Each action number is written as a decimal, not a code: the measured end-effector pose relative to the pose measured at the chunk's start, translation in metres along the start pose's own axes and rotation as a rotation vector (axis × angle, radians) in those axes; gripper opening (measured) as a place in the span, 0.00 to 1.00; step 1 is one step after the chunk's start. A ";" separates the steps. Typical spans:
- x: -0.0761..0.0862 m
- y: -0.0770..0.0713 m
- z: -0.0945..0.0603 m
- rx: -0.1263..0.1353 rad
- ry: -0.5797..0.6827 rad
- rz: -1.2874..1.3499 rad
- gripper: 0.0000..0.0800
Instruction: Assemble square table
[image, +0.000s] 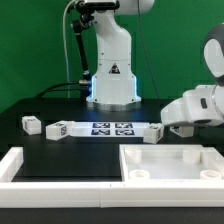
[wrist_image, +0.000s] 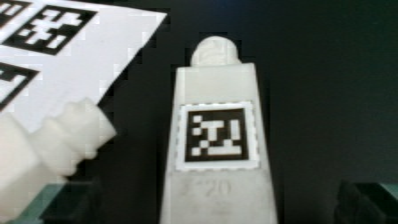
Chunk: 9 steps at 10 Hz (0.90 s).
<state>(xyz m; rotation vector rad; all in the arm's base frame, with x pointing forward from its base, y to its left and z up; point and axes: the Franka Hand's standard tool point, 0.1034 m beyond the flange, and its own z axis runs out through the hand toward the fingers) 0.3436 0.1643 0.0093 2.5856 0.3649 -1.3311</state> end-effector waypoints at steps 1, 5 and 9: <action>-0.002 -0.001 0.004 0.006 -0.008 0.002 0.81; -0.002 -0.005 0.007 0.015 -0.018 0.000 0.81; -0.002 -0.005 0.007 0.015 -0.019 0.000 0.36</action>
Offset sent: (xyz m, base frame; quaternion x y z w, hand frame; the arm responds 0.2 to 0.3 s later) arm 0.0000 0.0000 0.0000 0.0000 0.0000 0.0000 1.0000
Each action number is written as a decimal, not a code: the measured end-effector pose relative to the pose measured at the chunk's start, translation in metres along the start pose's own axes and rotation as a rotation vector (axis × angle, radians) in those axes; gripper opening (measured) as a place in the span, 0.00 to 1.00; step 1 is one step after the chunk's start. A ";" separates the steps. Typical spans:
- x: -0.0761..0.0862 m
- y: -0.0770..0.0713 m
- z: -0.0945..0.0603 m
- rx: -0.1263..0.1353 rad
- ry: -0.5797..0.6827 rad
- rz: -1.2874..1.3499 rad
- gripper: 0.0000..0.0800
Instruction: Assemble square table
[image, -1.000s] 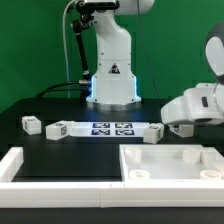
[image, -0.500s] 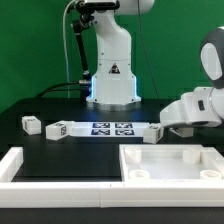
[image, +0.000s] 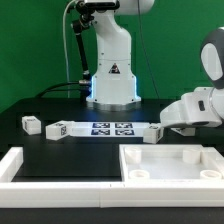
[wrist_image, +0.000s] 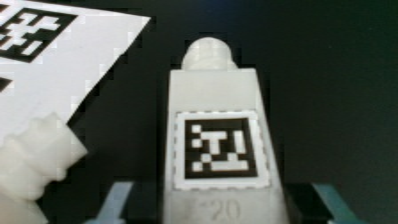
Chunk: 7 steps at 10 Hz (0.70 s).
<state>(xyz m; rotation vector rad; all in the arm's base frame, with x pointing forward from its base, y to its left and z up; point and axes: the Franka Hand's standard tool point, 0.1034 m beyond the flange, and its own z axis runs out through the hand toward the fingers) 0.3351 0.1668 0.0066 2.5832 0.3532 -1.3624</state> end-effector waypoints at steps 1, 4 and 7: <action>0.000 0.000 0.000 0.000 0.000 0.000 0.36; 0.000 0.000 0.000 0.000 0.000 0.000 0.36; 0.001 0.000 -0.002 0.001 0.003 0.001 0.36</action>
Offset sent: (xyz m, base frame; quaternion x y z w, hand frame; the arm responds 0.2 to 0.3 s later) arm 0.0000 0.0000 0.0000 0.0000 0.0000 0.0000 1.0000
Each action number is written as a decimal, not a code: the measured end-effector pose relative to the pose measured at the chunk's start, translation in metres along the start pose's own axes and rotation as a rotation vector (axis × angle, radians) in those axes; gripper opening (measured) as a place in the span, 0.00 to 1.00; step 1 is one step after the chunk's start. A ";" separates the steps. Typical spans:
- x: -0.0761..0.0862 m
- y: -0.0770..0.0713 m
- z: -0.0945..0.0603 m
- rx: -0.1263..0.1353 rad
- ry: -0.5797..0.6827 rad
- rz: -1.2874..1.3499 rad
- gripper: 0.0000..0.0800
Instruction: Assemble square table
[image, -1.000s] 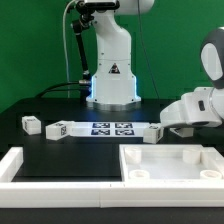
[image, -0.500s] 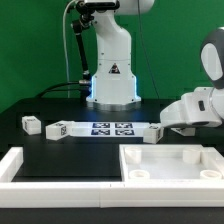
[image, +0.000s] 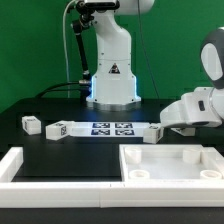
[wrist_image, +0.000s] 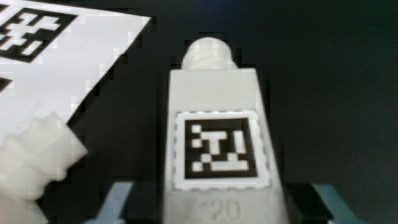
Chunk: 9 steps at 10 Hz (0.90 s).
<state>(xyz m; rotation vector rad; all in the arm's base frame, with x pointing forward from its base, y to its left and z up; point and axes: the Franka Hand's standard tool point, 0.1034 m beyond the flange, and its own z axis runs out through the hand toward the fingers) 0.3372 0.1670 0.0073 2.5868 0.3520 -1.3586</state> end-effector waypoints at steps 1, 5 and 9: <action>-0.004 0.008 -0.019 0.006 0.005 0.007 0.36; -0.046 0.076 -0.105 0.059 0.186 0.028 0.36; -0.041 0.076 -0.110 0.062 0.488 0.032 0.36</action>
Offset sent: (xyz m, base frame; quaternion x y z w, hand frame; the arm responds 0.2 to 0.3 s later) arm 0.0380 -0.0592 0.0832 0.0126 0.0553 0.0068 0.9984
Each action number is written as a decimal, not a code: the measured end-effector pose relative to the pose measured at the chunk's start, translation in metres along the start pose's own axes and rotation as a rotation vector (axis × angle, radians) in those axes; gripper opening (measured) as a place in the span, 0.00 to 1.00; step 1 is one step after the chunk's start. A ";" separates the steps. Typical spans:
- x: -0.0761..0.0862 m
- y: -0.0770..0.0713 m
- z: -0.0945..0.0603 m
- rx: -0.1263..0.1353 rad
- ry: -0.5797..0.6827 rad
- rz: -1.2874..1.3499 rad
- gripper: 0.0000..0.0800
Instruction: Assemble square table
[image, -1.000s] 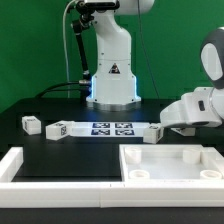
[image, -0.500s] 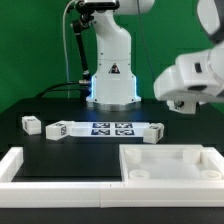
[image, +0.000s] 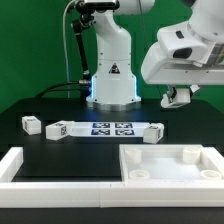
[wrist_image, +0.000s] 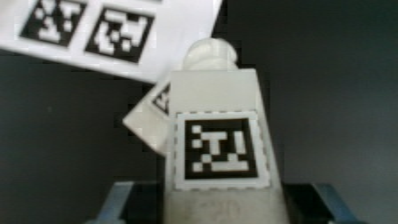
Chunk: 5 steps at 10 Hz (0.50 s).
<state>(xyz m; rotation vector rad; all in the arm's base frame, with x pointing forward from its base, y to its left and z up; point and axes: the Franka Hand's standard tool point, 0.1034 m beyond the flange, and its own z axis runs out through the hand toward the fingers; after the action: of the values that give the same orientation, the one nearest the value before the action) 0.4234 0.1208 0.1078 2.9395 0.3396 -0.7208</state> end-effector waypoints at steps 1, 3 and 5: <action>0.001 0.000 -0.006 0.009 0.070 0.005 0.36; 0.037 0.028 -0.071 0.050 0.221 0.050 0.36; 0.049 0.064 -0.113 0.048 0.343 0.069 0.36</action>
Offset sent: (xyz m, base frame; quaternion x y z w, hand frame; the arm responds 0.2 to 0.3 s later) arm 0.1000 -0.0518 0.0619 0.0146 0.1715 0.0247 0.9848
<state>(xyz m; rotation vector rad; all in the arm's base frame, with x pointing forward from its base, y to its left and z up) 0.5313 0.0844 0.1869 3.0976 0.2466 -0.2160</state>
